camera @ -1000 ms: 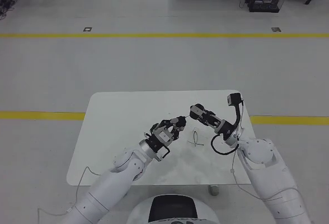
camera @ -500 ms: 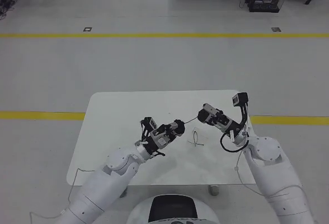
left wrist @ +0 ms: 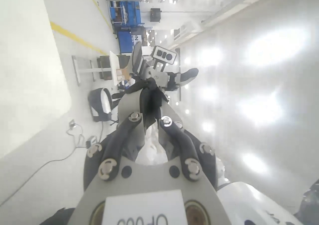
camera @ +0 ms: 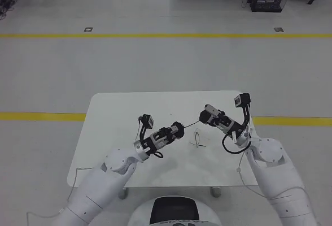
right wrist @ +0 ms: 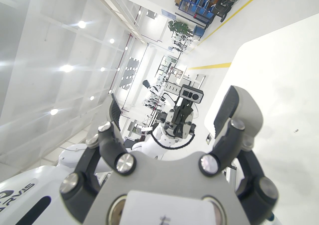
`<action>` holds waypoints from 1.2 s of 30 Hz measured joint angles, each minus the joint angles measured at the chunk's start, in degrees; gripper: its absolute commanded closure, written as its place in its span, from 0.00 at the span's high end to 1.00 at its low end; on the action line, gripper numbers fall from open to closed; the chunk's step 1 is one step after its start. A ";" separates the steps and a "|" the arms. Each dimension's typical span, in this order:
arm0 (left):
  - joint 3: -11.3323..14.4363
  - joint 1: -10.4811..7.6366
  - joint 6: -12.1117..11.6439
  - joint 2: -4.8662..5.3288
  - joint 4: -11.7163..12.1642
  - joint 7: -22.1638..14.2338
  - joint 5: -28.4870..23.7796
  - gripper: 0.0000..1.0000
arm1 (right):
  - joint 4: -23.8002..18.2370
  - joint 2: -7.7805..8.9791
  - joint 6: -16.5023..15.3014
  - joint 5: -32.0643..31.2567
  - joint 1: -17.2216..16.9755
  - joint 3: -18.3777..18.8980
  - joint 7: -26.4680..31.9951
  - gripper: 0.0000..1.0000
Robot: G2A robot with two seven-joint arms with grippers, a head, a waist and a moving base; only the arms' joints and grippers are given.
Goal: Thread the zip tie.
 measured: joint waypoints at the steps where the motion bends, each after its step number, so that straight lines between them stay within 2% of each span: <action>1: -0.14 -0.04 -1.22 0.12 0.59 -0.65 1.51 0.00 | 0.00 0.00 0.00 0.00 0.00 0.00 0.00 1.00; 3: -0.29 -0.34 -2.16 0.28 0.94 -1.89 3.76 0.00 | 0.00 0.00 0.00 0.00 0.00 0.00 0.00 1.00; 10: -1.78 -0.20 -2.10 0.73 0.02 -5.16 12.78 0.00 | 0.00 0.00 0.00 0.00 0.00 0.00 0.00 1.00; 18: -1.81 -0.28 -1.97 0.75 0.20 -4.98 12.83 0.00 | 0.00 0.00 0.00 0.00 0.00 0.00 0.00 1.00; 20: -1.84 -0.29 -0.46 0.75 0.85 -3.68 14.46 0.00 | 0.00 0.00 0.00 0.00 0.00 0.00 0.00 1.00; 21: -2.04 -0.40 -0.11 0.75 1.39 -3.90 14.52 0.00 | 0.00 0.00 0.00 0.00 0.00 0.00 0.00 1.00; 23: -3.27 -1.30 0.42 1.03 3.39 -7.14 10.85 0.00 | -0.07 0.07 0.31 -0.39 -0.01 -0.12 0.63 1.00; 26: -5.11 -1.65 0.67 1.55 4.96 -11.82 4.51 0.00 | 1.19 0.64 1.60 2.83 0.53 1.21 7.69 1.00; 28: -6.47 -1.68 0.37 1.94 5.94 -14.68 1.93 0.00 | 3.07 1.21 3.30 6.82 1.47 2.76 15.01 1.00; 32: -7.74 -1.56 -0.13 2.44 6.24 -17.38 1.06 0.00 | 6.70 2.08 7.00 10.77 3.42 4.14 26.76 1.00; 36: -7.83 -1.76 0.46 2.77 6.02 -18.61 1.98 0.00 | 9.88 2.52 8.52 13.01 5.18 3.42 35.49 1.00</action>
